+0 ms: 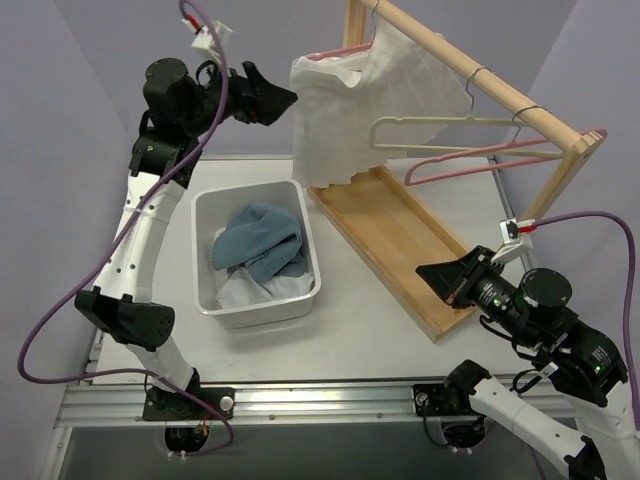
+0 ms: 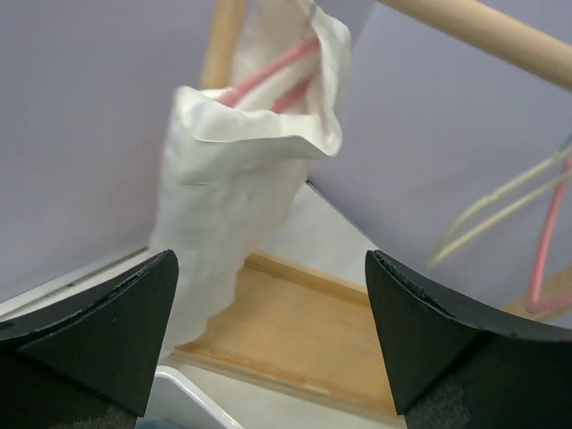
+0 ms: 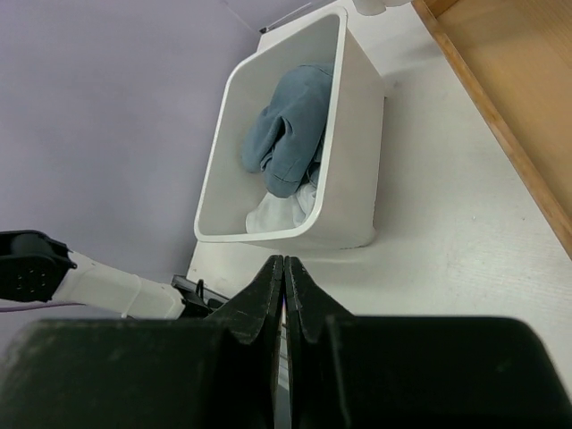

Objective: Remove the skirt from the hanger

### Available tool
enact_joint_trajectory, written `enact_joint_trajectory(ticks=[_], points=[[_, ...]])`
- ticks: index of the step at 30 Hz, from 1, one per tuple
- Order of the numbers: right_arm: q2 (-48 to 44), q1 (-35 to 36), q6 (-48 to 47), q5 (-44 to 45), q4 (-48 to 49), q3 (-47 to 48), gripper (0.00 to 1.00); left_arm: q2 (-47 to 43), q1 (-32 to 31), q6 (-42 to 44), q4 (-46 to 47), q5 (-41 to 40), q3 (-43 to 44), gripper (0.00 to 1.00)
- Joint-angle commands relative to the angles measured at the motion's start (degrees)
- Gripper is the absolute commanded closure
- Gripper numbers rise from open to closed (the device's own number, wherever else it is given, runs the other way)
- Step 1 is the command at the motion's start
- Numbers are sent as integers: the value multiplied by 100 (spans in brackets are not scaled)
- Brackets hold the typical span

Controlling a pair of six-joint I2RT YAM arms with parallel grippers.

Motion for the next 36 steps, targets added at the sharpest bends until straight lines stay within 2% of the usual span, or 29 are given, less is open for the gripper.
enact_joint_trajectory(ticks=[1,4,7,16,20,24,29,36], points=[[-109,-56,-39,-42,276,-98,100,-279,338,-535,1596,-214,-581,6],[-39,-56,-48,-86,267,-116,100,-95,584,-764,2535,206,-837,6],[49,-56,-74,-113,268,-98,100,309,664,-922,3065,803,-637,6],[269,-56,-110,-148,65,139,100,1356,743,-1327,4033,1139,67,6],[321,-56,-83,-121,206,78,100,1733,743,-1520,4411,1577,471,6],[514,-56,-92,-174,311,86,100,2067,734,-1626,4491,1816,927,6],[629,-47,-74,-200,461,139,100,2551,743,-1705,4061,2027,1597,6],[577,-47,-30,-200,364,165,100,2797,726,-2090,4385,2115,1650,6]])
